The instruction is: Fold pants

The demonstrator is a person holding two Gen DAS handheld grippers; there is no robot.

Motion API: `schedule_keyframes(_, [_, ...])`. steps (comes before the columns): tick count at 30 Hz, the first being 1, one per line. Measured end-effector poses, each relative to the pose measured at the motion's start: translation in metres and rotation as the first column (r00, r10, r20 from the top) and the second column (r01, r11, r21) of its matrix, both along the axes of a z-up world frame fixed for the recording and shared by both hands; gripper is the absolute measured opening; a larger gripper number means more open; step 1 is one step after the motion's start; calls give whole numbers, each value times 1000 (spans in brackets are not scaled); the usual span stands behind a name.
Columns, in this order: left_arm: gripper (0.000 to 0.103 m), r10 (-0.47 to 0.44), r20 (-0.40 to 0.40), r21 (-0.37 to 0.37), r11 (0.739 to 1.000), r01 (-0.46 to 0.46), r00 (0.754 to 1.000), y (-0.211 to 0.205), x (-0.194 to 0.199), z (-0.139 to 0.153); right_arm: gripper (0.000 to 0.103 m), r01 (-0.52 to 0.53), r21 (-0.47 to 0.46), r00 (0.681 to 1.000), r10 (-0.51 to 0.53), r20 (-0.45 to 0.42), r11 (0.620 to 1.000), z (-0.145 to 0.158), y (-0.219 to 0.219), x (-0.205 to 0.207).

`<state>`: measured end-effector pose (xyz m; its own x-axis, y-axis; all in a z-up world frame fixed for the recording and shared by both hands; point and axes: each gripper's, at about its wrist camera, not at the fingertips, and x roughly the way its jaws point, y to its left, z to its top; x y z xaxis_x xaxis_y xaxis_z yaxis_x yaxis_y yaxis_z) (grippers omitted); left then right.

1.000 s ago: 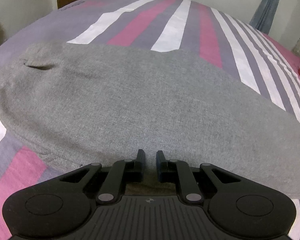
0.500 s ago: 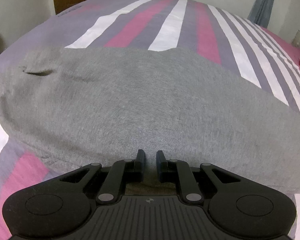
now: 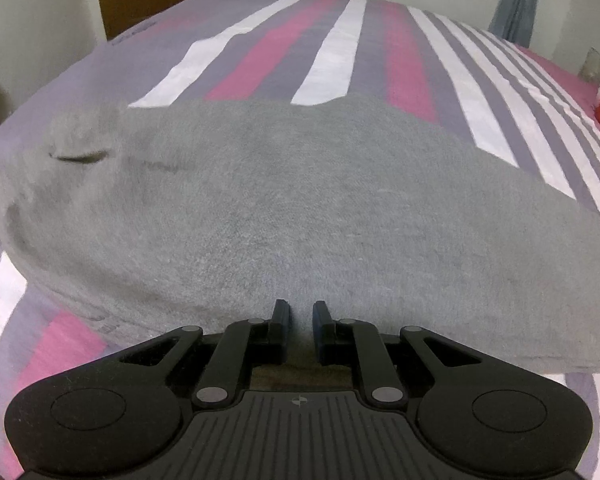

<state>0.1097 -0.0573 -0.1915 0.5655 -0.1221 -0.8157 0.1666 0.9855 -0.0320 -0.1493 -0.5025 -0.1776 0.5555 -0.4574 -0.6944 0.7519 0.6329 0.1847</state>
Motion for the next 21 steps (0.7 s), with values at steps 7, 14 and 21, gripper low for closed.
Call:
schedule_keyframes(7, [13,-125,34,-58,990,127,992,-42,-9,19,25,-212,9,972,209,111,977,36,37,30])
schedule_keyframes(14, [13,-214,4,-7,977,214,977,-70,-17,-8,23,-449,28,893,450,-29,893,2,104,97])
schedule_keyframes(21, [13,-202,-14,-28,979,202,979,-56,-19,-7,0,-310,98,947,317,-55,946,-16,62,101])
